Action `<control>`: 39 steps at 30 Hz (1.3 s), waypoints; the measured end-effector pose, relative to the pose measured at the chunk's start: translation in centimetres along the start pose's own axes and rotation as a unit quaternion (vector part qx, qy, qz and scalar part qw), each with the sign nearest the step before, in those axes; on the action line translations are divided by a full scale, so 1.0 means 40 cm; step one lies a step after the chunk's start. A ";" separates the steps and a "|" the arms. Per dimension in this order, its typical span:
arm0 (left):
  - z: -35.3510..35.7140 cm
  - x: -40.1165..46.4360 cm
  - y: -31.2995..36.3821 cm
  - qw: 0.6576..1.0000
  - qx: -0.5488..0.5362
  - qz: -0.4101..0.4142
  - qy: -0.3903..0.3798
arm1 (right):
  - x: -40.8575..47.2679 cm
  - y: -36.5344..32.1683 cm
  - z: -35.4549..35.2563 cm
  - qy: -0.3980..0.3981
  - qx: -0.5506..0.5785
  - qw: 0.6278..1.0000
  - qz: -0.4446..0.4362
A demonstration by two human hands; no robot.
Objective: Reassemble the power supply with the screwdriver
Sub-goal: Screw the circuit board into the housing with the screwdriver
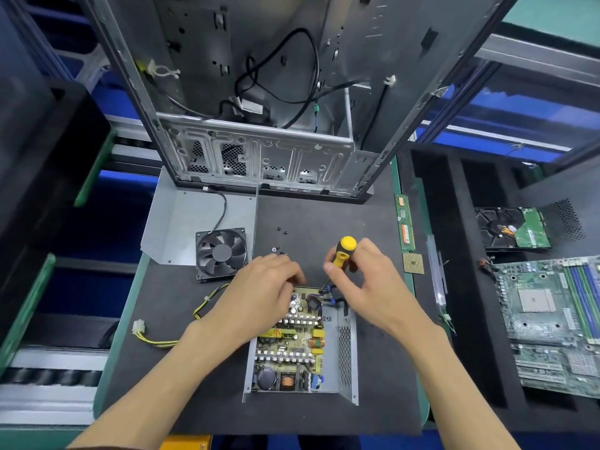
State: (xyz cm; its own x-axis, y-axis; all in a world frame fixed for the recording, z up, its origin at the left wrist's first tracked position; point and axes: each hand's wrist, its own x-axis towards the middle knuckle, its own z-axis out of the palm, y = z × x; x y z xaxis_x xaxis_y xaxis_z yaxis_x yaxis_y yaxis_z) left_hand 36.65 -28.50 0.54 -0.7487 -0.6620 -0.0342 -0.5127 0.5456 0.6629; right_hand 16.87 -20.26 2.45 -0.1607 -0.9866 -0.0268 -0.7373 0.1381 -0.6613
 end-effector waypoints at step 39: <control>-0.137 0.096 0.178 0.981 0.017 0.156 -0.112 | -0.050 0.027 0.021 0.080 0.071 0.993 -0.049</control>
State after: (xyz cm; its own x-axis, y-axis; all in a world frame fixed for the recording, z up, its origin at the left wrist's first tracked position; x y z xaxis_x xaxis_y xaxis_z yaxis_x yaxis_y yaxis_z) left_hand 32.43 -29.98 9.21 -0.9431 -0.3326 -0.0007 -0.2552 0.7223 0.6427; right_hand 16.94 -18.21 1.17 -0.2033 -0.9668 0.1545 -0.6558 0.0173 -0.7547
